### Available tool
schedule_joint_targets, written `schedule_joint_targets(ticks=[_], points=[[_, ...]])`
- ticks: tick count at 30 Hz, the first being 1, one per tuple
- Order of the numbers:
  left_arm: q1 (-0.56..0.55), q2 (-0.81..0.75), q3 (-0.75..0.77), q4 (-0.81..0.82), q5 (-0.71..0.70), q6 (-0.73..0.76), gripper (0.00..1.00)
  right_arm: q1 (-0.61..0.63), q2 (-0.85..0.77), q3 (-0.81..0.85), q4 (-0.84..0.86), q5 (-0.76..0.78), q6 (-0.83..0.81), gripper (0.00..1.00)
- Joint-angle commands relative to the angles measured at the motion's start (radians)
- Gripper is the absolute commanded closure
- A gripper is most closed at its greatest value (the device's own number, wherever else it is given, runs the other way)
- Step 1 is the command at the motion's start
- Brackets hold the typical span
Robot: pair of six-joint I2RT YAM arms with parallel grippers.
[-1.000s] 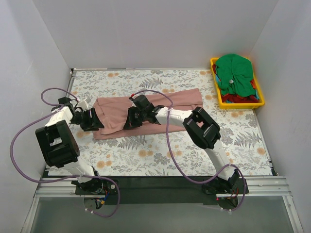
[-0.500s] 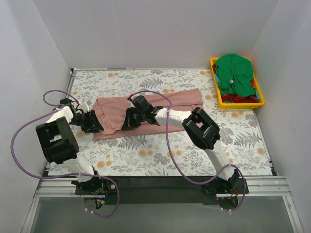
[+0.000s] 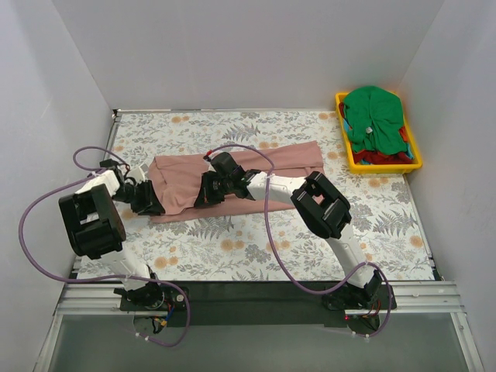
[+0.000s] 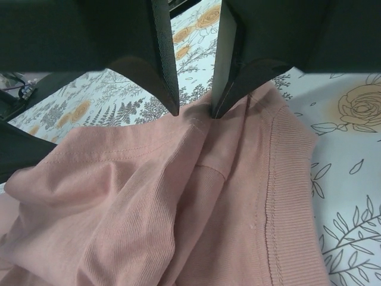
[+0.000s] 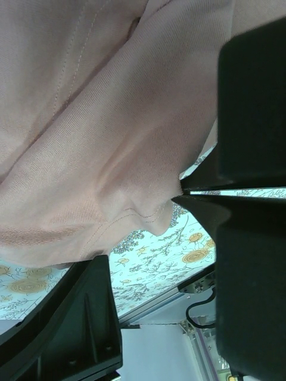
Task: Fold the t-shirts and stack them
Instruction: Fold the tshirt
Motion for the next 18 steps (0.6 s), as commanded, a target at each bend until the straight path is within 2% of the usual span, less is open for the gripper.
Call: schedule_joint_targets(ticks=[1, 5, 6, 7, 13, 18], points=[[-0.009, -0.012, 0.03, -0.001, 0.033, -0.007, 0.76, -0.004, -0.044, -0.014, 0.052, -0.011, 0.0, 0.99], [-0.011, -0.005, 0.076, -0.021, 0.05, -0.009, 0.91, -0.019, -0.048, -0.013, 0.052, -0.011, 0.0, 0.99], [-0.012, -0.003, 0.085, -0.03, 0.053, -0.01, 0.98, -0.028, -0.051, -0.014, 0.052, -0.013, -0.002, 0.99], [-0.012, -0.003, 0.1, -0.038, 0.059, -0.012, 1.0, -0.033, -0.054, -0.014, 0.052, -0.013, -0.003, 0.99], [-0.015, 0.043, 0.27, -0.098, 0.139, -0.05, 1.0, -0.09, -0.067, 0.01, 0.064, -0.036, -0.025, 0.99], [-0.034, 0.153, 0.419, -0.104, 0.196, -0.101, 1.0, -0.14, -0.03, 0.044, 0.081, -0.079, -0.037, 0.99]])
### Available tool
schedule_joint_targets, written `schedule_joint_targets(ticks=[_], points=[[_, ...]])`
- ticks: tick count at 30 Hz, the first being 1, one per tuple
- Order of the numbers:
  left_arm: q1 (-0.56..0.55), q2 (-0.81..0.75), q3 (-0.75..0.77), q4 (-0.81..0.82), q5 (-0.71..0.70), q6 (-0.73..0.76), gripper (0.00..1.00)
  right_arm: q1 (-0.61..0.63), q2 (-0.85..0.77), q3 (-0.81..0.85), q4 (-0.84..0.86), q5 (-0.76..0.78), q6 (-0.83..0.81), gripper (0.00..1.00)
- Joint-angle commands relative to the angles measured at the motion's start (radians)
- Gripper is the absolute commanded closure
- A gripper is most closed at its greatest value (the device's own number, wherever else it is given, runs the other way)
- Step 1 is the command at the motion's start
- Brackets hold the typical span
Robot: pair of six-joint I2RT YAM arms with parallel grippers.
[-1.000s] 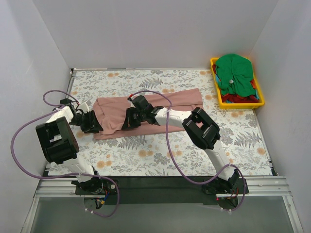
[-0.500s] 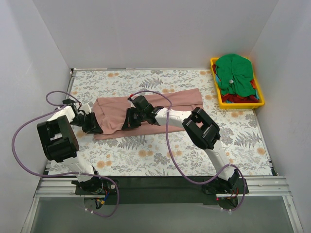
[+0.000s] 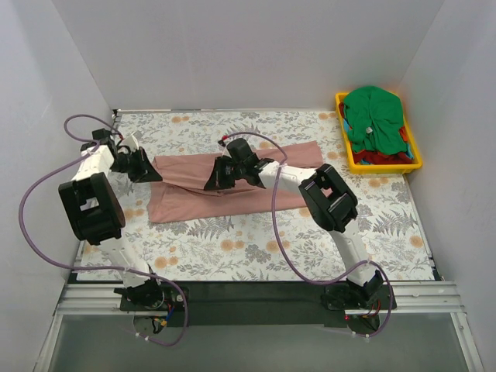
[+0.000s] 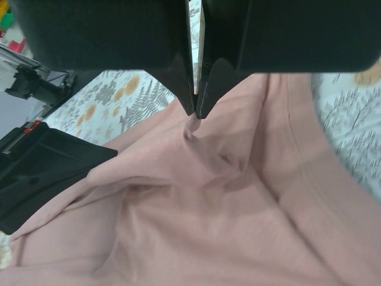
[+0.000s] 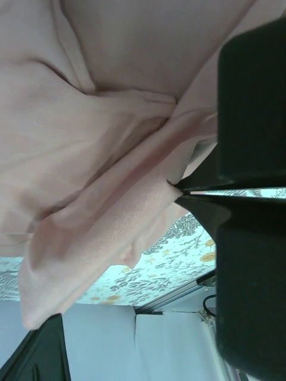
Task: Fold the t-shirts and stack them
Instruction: Fold the tshirt
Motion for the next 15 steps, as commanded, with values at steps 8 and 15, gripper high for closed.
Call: schedule_joint_targets(ticks=[8, 15], points=[[-0.069, 0.199, 0.296, 0.036, 0.09, -0.116, 1.0, -0.055, 0.027, 0.13, 0.06, -0.059, -0.079, 0.99], [-0.075, 0.247, 0.315, 0.076, 0.054, -0.145, 1.0, -0.097, 0.081, 0.167, 0.06, -0.043, -0.102, 0.99]])
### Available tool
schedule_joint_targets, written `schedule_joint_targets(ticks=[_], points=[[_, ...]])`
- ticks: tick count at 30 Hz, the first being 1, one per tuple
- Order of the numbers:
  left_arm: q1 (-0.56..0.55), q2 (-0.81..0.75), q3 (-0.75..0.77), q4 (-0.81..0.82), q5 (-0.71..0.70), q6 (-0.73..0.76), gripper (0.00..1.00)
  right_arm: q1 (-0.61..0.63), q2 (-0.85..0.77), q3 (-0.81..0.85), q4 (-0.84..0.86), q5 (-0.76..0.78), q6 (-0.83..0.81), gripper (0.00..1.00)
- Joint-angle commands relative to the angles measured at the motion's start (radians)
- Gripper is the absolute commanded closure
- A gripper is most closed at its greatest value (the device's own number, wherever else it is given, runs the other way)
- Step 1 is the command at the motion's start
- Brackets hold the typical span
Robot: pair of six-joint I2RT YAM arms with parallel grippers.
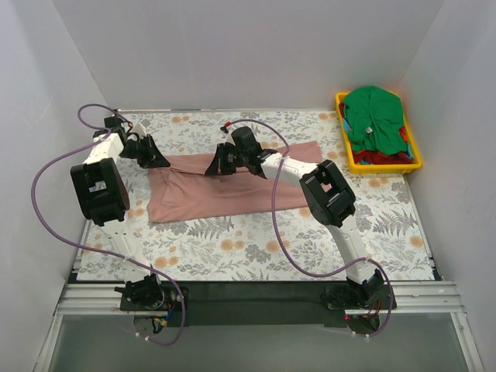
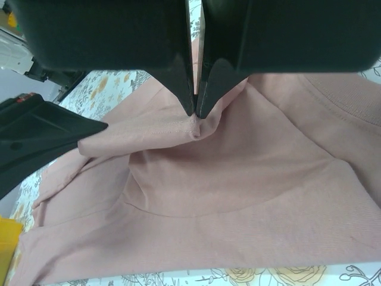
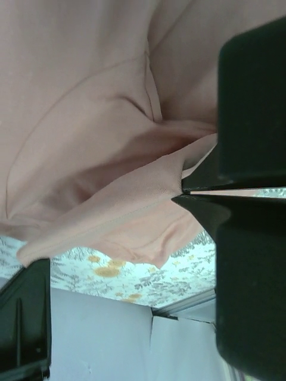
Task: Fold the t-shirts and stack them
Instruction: Fold the tshirt
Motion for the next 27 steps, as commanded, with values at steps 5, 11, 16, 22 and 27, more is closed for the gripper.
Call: schedule_joint_targets(ticks=[5, 11, 16, 22, 27], points=[[0.003, -0.006, 0.032, 0.056, -0.01, -0.056, 0.75, -0.027, 0.045, 0.036, 0.019, 0.004, -0.042, 0.68], [0.005, -0.094, 0.006, 0.116, 0.008, -0.076, 0.63, -0.1, -0.054, -0.001, 0.02, -0.008, -0.112, 0.33], [-0.012, -0.229, -0.139, 0.112, 0.036, -0.024, 0.68, -0.184, -0.18, -0.032, -0.077, -0.141, -0.359, 0.41], [-0.127, -0.326, -0.322, 0.177, -0.048, -0.059, 0.88, -0.273, -0.294, -0.059, -0.466, -0.143, -0.784, 0.76], [-0.187, -0.238, -0.31, 0.208, -0.062, -0.112, 0.89, -0.341, -0.349, -0.145, -0.616, -0.079, -0.92, 0.85]])
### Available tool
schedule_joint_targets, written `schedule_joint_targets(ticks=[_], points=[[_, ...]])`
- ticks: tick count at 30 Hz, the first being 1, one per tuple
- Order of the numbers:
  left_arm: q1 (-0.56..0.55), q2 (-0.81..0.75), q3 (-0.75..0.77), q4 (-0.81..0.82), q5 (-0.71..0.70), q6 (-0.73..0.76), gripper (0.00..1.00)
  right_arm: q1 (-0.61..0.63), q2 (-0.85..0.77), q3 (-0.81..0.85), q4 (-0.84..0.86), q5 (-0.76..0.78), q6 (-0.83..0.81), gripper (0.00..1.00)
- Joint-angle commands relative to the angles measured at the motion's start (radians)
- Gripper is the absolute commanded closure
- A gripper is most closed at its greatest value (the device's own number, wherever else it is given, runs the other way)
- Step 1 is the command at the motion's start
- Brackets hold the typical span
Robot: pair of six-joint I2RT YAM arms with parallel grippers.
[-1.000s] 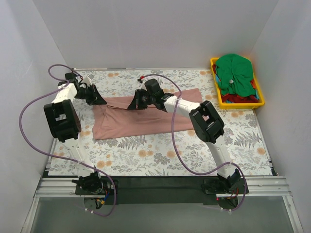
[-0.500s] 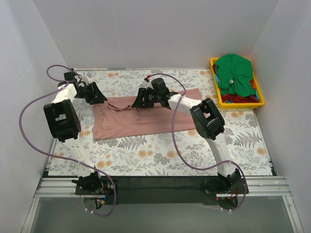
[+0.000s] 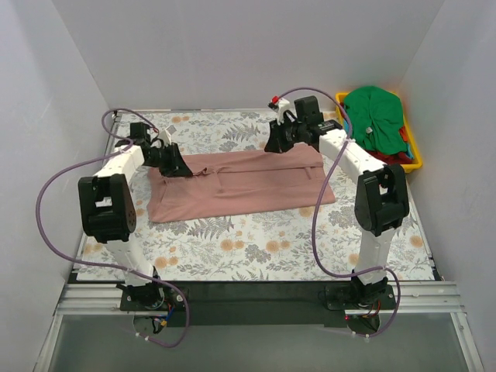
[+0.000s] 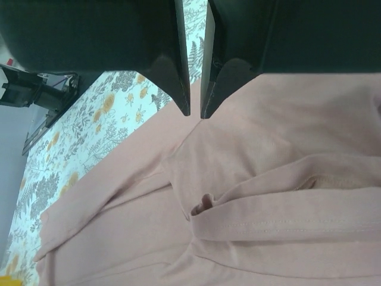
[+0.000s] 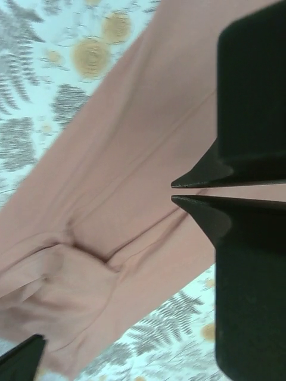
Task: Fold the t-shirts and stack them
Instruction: Fold the tshirt
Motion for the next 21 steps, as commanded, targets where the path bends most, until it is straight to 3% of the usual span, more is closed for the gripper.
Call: schedule_joint_targets(ticks=[1, 7, 13, 17, 21], points=[[-0.026, 0.054, 0.013, 0.055, -0.05, -0.048, 0.88, -0.031, -0.016, -0.098, -0.213, 0.018, -0.198, 0.87], [-0.066, 0.226, 0.138, 0.071, -0.095, -0.098, 0.89, -0.108, -0.017, -0.206, -0.315, 0.059, -0.304, 0.92], [-0.069, 0.351, 0.336, 0.103, -0.109, -0.126, 0.81, -0.114, 0.007, -0.287, -0.332, 0.131, -0.37, 0.95], [-0.068, 0.34, 0.395, 0.114, -0.093, -0.101, 0.73, -0.105, 0.043, -0.328, -0.329, 0.165, -0.378, 0.96], [-0.066, 0.213, 0.317, 0.101, -0.154, -0.055, 0.71, -0.088, 0.053, -0.379, -0.326, 0.162, -0.38, 0.99]])
